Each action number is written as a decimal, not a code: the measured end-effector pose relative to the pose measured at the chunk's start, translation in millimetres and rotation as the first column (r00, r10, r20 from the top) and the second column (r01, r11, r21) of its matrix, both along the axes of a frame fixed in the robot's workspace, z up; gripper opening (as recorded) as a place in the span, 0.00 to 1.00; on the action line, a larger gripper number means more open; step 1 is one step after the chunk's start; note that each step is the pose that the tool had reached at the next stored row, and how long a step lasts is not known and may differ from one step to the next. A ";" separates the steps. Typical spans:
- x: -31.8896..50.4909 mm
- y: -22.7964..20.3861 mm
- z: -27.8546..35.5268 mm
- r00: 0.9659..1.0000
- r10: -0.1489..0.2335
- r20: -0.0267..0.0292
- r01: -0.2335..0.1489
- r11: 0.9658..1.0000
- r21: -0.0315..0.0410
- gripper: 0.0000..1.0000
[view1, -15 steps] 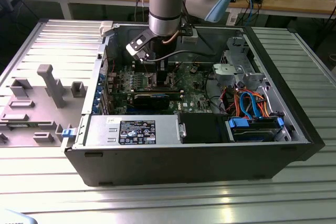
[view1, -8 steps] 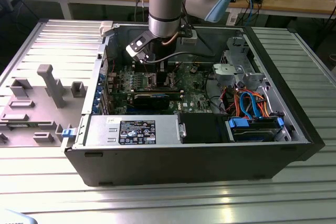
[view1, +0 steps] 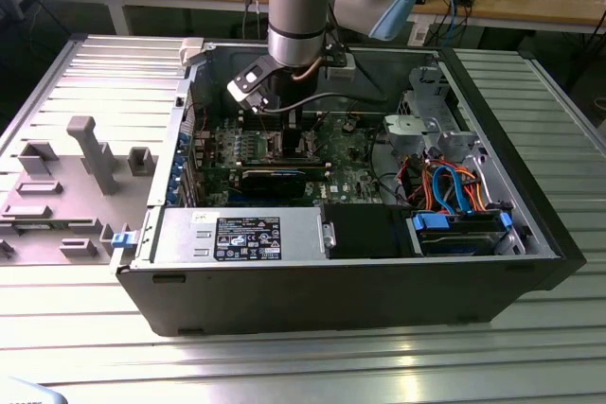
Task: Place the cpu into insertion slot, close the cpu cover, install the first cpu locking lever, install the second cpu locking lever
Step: 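Place the cpu into insertion slot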
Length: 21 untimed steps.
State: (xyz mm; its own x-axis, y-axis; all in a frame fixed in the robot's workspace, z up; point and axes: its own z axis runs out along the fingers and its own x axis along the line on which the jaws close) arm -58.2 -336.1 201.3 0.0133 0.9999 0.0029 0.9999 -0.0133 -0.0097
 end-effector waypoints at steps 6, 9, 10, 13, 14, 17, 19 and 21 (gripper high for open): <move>0.0 -0.2 -1.0 1.000 0.000 0.000 0.000 1.000 0.000 0.55; 0.0 -0.1 -1.1 1.000 0.000 0.000 0.000 1.000 0.000 0.55; 0.0 -0.1 -1.1 1.000 0.000 0.000 0.000 1.000 0.000 0.56; 0.0 -0.2 -1.1 1.000 0.000 0.000 0.000 1.000 0.000 0.62; 0.0 -0.4 -1.2 1.000 0.000 0.000 0.000 1.000 0.000 0.62; 0.0 -4.1 -1.1 1.000 0.000 0.000 0.000 1.000 0.000 0.62; 0.0 -4.2 -0.6 1.000 0.000 0.000 0.000 1.000 0.000 0.62; 0.1 -4.3 0.2 1.000 0.000 0.000 0.000 1.000 0.005 0.62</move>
